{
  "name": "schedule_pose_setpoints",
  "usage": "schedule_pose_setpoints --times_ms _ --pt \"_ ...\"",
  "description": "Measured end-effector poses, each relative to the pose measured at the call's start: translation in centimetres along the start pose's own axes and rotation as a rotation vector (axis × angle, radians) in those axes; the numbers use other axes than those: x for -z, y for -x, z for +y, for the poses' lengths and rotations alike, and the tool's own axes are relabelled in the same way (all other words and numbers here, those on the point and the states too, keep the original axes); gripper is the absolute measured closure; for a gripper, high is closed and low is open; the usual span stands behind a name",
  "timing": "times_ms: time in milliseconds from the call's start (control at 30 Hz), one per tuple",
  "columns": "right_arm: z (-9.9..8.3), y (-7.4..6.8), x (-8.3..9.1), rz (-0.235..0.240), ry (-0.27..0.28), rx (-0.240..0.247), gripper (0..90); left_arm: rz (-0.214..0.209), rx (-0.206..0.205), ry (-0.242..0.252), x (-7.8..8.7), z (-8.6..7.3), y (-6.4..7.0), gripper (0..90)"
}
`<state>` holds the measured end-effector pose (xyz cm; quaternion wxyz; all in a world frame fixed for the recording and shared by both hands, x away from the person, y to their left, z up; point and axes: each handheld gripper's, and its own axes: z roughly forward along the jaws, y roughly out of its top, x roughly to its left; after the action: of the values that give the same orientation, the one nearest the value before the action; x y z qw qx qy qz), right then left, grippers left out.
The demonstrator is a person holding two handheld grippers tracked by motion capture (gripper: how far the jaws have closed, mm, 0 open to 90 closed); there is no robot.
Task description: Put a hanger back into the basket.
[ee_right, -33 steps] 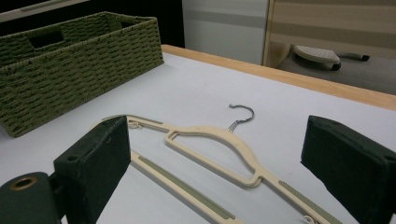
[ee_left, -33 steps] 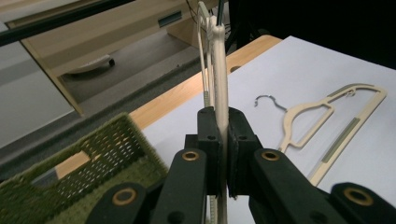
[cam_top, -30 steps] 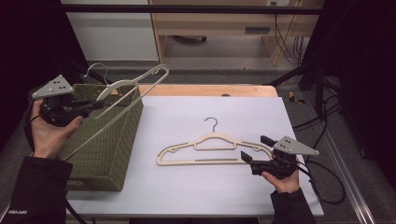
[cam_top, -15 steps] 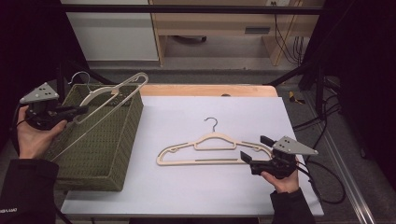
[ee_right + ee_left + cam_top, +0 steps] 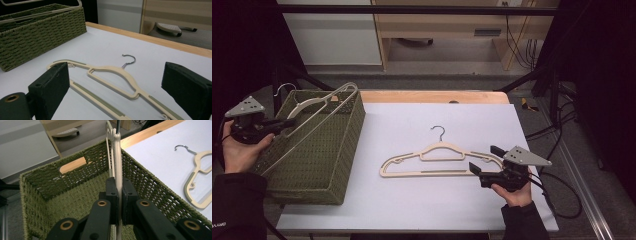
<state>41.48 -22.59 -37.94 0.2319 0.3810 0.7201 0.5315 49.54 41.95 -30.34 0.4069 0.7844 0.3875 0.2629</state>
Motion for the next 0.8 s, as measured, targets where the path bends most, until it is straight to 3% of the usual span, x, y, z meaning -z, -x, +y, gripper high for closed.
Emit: schedule_pose_setpoints --times_ms 233,400,533,633,800 --pt "0.0 0.0 -0.1 -0.001 0.001 0.000 8.3 0.004 -0.001 -0.049 -0.5 -1.7 -0.1 85.9" --pt "-0.1 -0.1 -0.2 0.002 -0.005 0.001 8.3 -0.004 0.021 -0.051 -2.2 -3.6 0.5 85.9" --pt "-0.1 -0.1 -0.3 0.000 -0.010 0.003 8.3 -0.002 0.021 -0.081 -3.7 -5.0 1.4 85.9" --pt "-0.1 -0.1 -0.3 -0.001 -0.012 0.004 8.3 -0.005 0.017 -0.095 -4.3 -5.4 2.0 85.5" --pt "-0.2 -0.2 -0.3 0.001 -0.011 0.007 8.3 -0.044 0.049 -0.131 -5.0 -5.8 2.6 81.4"
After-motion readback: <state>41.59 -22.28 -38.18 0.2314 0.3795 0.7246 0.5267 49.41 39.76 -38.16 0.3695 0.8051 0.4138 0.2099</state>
